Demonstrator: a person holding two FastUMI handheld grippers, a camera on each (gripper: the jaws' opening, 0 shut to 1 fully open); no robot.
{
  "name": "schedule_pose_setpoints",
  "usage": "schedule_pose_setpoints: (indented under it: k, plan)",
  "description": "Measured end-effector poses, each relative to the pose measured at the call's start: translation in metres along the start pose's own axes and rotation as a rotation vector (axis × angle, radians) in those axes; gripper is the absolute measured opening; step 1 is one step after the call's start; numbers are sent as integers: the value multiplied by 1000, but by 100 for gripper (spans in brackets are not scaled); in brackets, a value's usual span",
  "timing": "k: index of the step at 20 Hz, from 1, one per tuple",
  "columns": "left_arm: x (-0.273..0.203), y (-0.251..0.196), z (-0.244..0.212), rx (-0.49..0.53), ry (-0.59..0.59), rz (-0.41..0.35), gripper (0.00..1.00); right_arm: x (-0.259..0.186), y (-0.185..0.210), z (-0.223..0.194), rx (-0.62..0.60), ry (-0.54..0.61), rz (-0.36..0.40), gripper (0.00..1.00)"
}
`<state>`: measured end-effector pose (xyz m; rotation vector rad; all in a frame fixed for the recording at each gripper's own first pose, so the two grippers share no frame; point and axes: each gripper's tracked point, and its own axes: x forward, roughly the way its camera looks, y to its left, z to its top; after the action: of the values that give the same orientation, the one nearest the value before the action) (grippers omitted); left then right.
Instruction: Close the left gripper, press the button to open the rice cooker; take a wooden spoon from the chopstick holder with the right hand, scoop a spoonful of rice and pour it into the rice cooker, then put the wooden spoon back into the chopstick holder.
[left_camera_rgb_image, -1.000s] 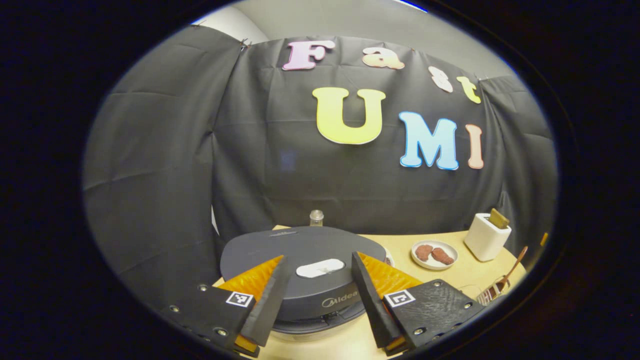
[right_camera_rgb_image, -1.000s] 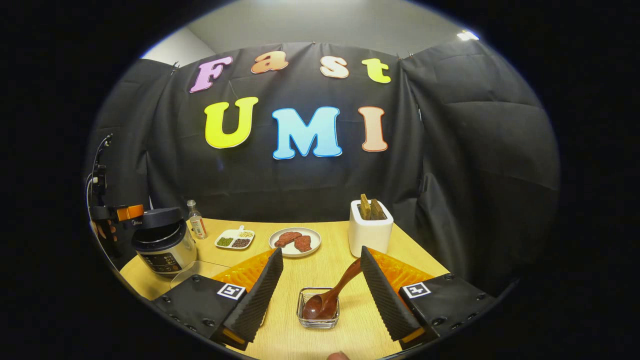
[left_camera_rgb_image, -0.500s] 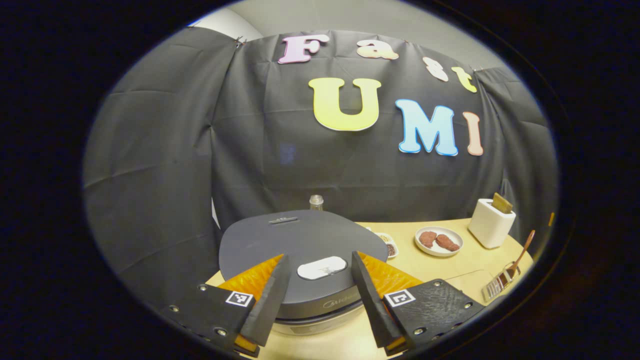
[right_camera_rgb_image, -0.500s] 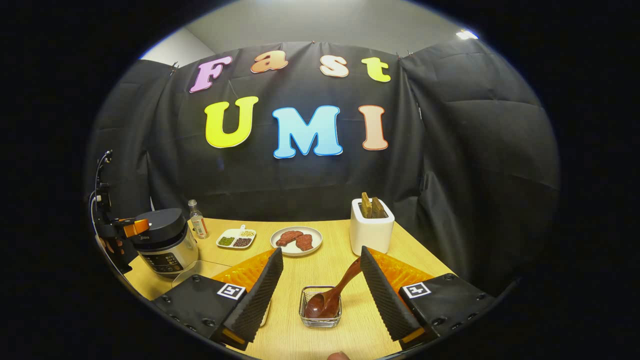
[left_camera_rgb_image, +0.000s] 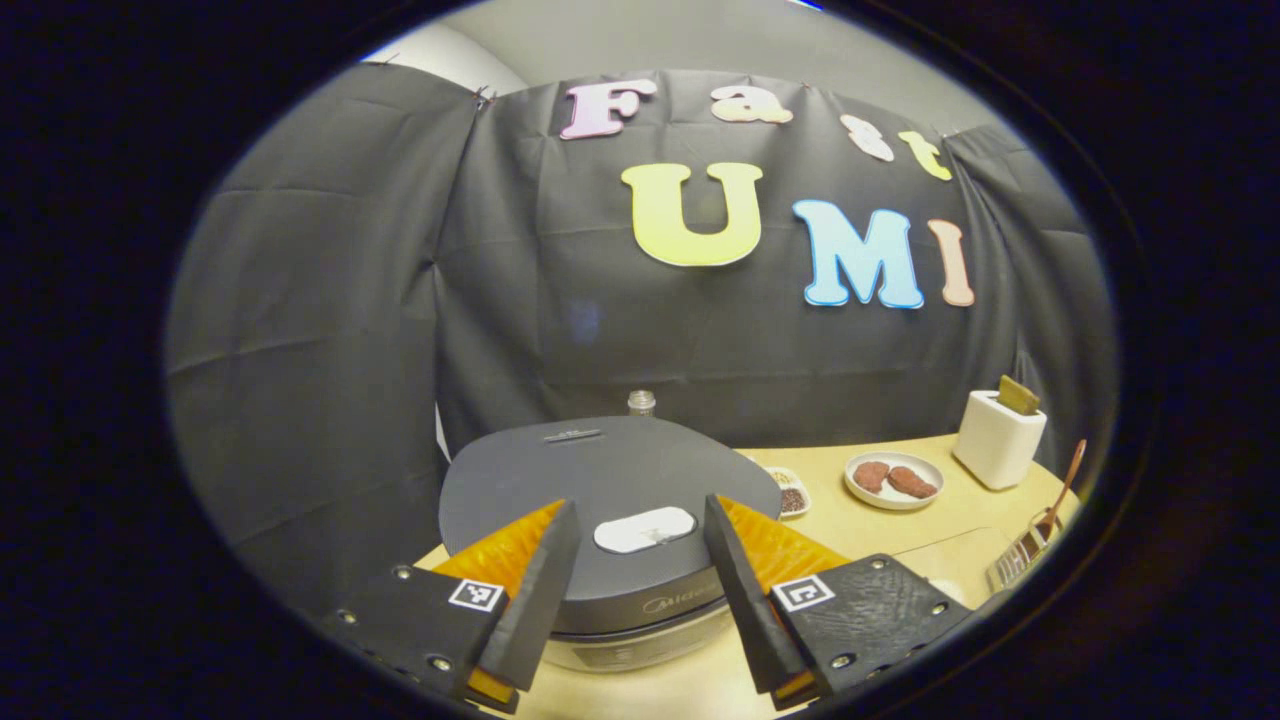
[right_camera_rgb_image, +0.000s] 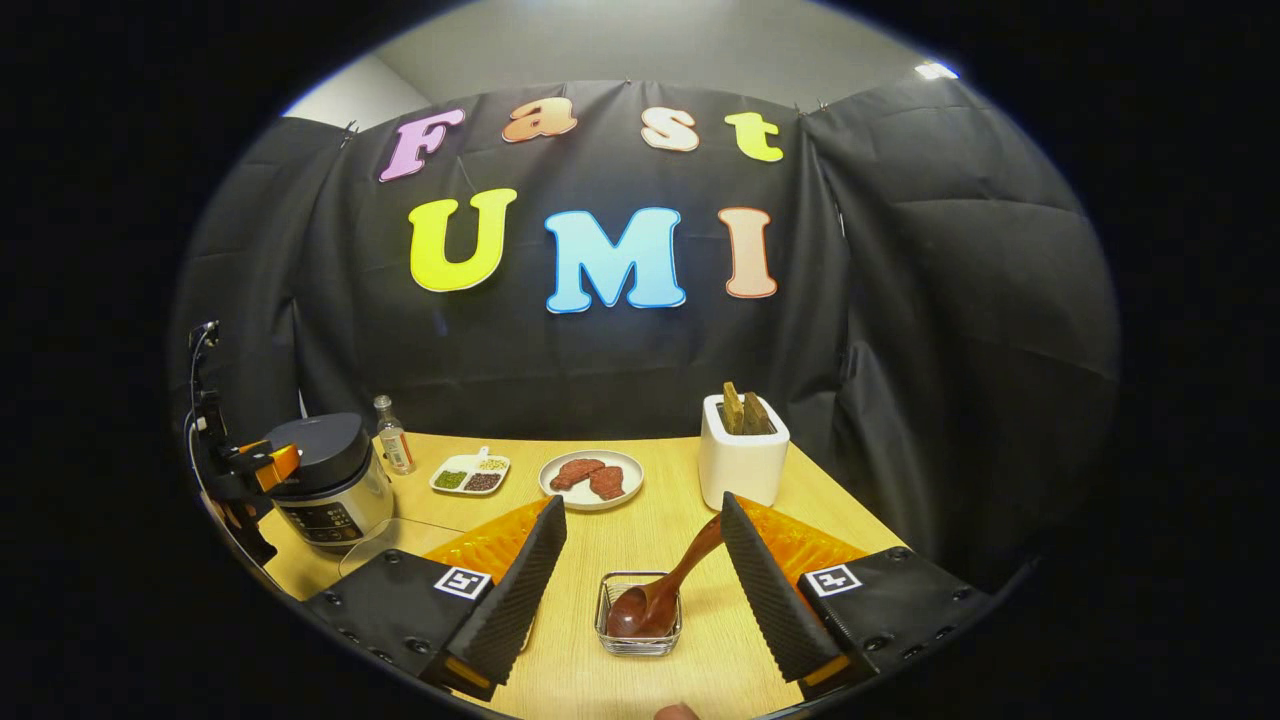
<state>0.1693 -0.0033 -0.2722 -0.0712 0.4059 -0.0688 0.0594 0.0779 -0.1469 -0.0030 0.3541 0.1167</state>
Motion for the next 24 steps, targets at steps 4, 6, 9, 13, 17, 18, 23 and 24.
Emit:
schedule_pose_setpoints:
  k: [4, 6, 9, 13, 17, 18, 23, 24]
  plan:
    - [1, 0, 5, 17, -17, -11, 82, 3, 3, 5, -5, -15, 12, 98]
    - [3, -4, 10, 46, -33, -7, 81, 3, 3, 7, 3, -23, 18, 98]
    - [3, -3, 17, 41, -30, -6, 81, 4, -1, 11, -4, -31, 17, 98]
    - [8, -2, 23, 28, -25, 0, 81, 4, -10, 12, 9, -30, 15, 98]
    - [6, -7, 33, 29, -44, 4, 82, 4, -18, 14, 7, -33, 12, 98]
    - [6, -8, 35, 37, -51, 5, 82, 4, -21, 16, 5, -35, 11, 98]
    - [0, -14, 59, 50, -87, 10, 82, 2, -28, 22, 9, -52, 14, 98]
    - [-4, -16, 64, 48, -94, 9, 82, 1, -29, 23, 11, -56, 15, 98]
